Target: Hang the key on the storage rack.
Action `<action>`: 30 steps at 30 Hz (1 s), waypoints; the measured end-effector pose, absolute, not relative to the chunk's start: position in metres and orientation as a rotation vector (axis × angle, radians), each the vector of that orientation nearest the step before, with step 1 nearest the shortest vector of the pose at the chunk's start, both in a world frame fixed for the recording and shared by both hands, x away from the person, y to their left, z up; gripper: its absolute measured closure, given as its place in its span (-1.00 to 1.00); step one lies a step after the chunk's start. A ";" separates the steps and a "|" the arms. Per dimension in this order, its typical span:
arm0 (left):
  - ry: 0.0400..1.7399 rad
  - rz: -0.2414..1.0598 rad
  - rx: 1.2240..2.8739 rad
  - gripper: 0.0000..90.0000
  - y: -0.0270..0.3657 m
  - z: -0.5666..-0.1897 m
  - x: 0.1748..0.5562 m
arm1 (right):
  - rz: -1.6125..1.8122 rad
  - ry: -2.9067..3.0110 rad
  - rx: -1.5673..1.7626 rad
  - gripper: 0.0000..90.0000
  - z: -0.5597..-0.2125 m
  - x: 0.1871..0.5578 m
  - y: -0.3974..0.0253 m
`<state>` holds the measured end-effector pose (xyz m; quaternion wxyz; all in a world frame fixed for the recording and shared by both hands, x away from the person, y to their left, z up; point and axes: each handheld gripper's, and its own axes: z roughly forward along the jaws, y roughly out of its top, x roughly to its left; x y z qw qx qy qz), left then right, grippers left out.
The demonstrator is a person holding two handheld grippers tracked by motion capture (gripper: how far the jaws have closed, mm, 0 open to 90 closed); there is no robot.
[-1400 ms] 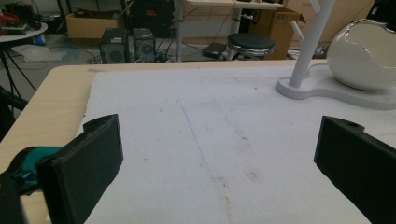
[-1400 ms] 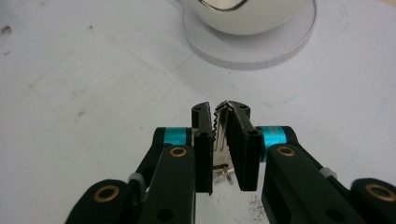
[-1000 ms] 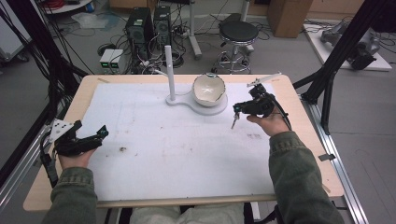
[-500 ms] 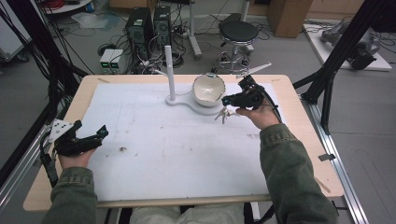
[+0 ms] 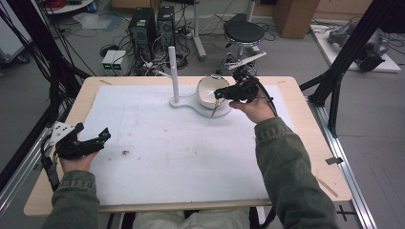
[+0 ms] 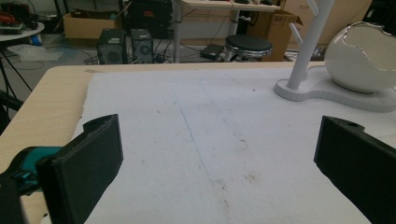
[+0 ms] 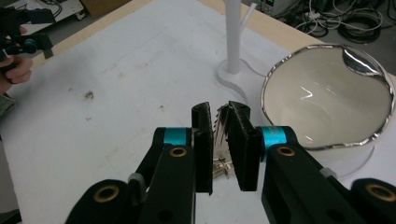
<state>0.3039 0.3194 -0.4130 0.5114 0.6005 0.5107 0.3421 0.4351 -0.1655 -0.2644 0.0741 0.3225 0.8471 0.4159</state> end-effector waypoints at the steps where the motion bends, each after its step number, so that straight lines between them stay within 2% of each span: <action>1: 1.229 0.822 1.444 -0.96 0.319 -0.413 0.304 | 1.248 2.543 0.968 0.79 -0.264 0.435 -0.165; 30: 1.228 0.813 1.443 -0.96 0.320 -0.414 0.306 | 1.298 2.575 0.883 0.79 -0.230 0.460 -0.107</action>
